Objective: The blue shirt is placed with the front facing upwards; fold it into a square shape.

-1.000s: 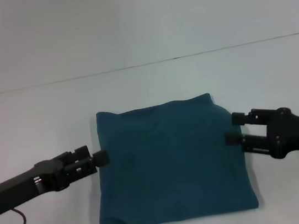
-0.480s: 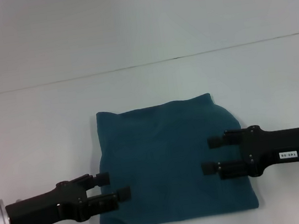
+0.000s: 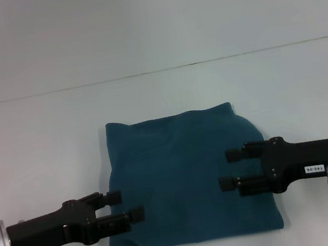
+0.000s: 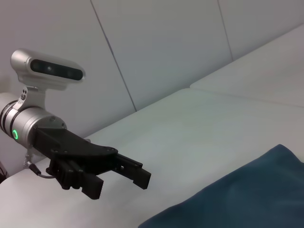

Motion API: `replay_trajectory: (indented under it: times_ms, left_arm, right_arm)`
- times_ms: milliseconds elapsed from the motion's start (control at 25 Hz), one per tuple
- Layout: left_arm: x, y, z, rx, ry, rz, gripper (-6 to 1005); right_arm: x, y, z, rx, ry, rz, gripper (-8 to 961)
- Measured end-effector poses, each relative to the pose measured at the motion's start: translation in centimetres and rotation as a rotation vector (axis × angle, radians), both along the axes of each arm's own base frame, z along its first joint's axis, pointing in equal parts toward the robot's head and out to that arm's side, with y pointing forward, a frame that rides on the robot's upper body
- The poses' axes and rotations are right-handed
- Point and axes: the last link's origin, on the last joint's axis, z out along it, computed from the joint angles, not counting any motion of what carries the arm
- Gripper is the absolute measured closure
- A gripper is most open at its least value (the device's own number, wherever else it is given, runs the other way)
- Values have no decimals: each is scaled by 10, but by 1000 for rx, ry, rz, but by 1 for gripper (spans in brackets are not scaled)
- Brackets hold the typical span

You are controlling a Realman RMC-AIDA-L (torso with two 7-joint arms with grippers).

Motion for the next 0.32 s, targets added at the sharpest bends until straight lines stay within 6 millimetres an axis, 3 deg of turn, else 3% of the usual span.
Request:
replay_trajectory:
  times_ms: [320]
  left_arm:
    - [0,0,1,-2,-4,-2,92]
  right_arm:
    - [2,-2,0,-2,0,-8,131]
